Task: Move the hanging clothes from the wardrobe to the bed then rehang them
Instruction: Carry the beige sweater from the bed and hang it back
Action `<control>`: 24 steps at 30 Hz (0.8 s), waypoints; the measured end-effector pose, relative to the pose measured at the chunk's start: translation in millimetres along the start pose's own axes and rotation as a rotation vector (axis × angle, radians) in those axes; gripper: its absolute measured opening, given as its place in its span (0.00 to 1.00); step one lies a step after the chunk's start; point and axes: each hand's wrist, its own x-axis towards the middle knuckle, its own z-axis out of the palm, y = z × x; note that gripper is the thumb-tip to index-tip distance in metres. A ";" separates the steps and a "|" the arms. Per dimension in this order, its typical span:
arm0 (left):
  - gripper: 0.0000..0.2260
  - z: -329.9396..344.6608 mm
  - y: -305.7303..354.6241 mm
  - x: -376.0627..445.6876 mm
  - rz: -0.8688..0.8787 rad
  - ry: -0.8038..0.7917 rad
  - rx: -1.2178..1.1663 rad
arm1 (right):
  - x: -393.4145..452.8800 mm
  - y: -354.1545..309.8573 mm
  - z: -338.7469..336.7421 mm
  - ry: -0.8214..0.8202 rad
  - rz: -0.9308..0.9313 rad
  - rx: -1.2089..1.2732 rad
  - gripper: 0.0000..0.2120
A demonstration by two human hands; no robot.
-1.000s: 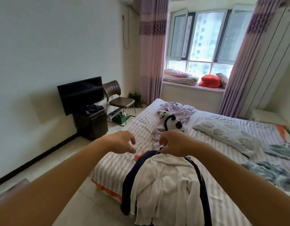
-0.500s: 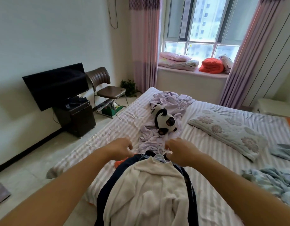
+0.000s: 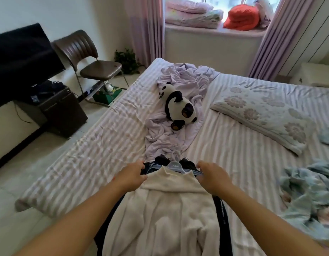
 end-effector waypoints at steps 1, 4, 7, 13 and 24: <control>0.21 9.8 -4.8 20.8 -0.003 -0.004 -0.004 | 14.4 6.9 17.0 -0.021 0.026 0.009 0.12; 0.20 39.3 -19.8 81.0 -0.005 -0.017 -0.014 | 57.5 30.2 66.1 -0.083 0.099 0.053 0.12; 0.18 73.2 -37.8 135.3 -0.013 -0.009 -0.006 | 95.8 52.7 114.0 -0.122 0.157 0.123 0.16; 0.20 150.7 -64.7 214.8 -0.006 -0.046 0.011 | 132.0 74.5 208.5 -0.246 0.196 0.155 0.36; 0.17 209.6 -87.3 234.7 -0.071 0.021 0.128 | 152.4 72.1 255.6 -0.046 0.445 0.179 0.06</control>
